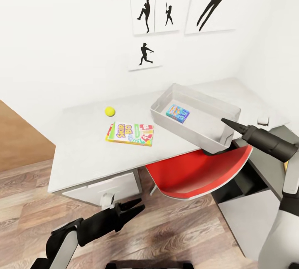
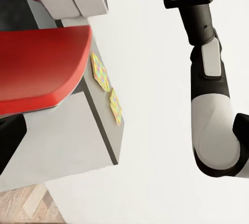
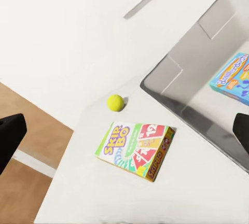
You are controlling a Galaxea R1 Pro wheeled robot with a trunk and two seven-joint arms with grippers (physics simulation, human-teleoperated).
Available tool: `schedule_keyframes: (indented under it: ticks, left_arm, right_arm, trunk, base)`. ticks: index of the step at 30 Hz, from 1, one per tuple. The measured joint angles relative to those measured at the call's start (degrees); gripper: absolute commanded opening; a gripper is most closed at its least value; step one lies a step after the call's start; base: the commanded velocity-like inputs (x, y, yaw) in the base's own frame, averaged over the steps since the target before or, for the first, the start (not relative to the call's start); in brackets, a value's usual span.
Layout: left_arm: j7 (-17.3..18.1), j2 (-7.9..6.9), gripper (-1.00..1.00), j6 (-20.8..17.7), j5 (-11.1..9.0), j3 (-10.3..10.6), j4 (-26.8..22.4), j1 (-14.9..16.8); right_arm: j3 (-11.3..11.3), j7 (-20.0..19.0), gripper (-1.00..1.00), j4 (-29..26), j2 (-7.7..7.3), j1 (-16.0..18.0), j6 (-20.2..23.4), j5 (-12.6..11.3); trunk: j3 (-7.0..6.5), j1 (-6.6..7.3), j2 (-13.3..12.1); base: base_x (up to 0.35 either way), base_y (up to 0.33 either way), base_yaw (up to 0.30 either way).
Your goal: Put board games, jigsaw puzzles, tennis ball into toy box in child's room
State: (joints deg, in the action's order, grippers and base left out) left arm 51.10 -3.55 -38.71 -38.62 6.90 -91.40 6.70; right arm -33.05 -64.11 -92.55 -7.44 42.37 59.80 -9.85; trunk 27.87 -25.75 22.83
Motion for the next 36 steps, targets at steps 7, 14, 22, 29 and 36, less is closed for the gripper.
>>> schedule_keyframes:
  ticks: [7,14,22,29,36]
  left_arm:
    - [-1.1,0.05,1.00,0.0,0.0,0.0,0.1,-0.6]
    - [-2.4,0.12,1.00,0.1,0.0,0.0,0.2,-0.9]
    - [-3.0,0.11,1.00,0.1,0.0,-0.1,0.2,-1.0]
    - [-3.2,0.31,1.00,0.1,0.0,-0.1,0.3,-1.0]
    - [-3.3,0.25,1.00,0.1,0.0,-0.2,0.3,-1.0]
  right_arm:
    - [-0.2,-2.6,1.00,0.0,-0.51,-1.3,0.0,0.0]
    - [-0.1,-4.0,1.00,0.0,-1.13,-1.7,0.0,0.0]
    - [0.3,-4.5,1.00,0.0,-1.24,-2.0,0.0,0.0]
    - [1.8,-4.5,1.00,0.0,-1.71,-0.8,0.0,0.0]
    - [2.9,-4.3,1.00,0.0,-2.57,1.7,0.0,0.2]
  trunk:
    - [-0.51,0.00,0.0]
    - [-1.12,0.00,0.0]
    - [-1.85,0.00,0.0]
    - [-2.51,0.00,0.0]
    - [-3.18,0.00,0.0]
  base:
    - [0.000,0.000,0.000]
    - [0.000,0.000,0.000]
    - [0.000,0.000,0.000]
    - [0.000,0.000,0.000]
    - [0.000,0.000,0.000]
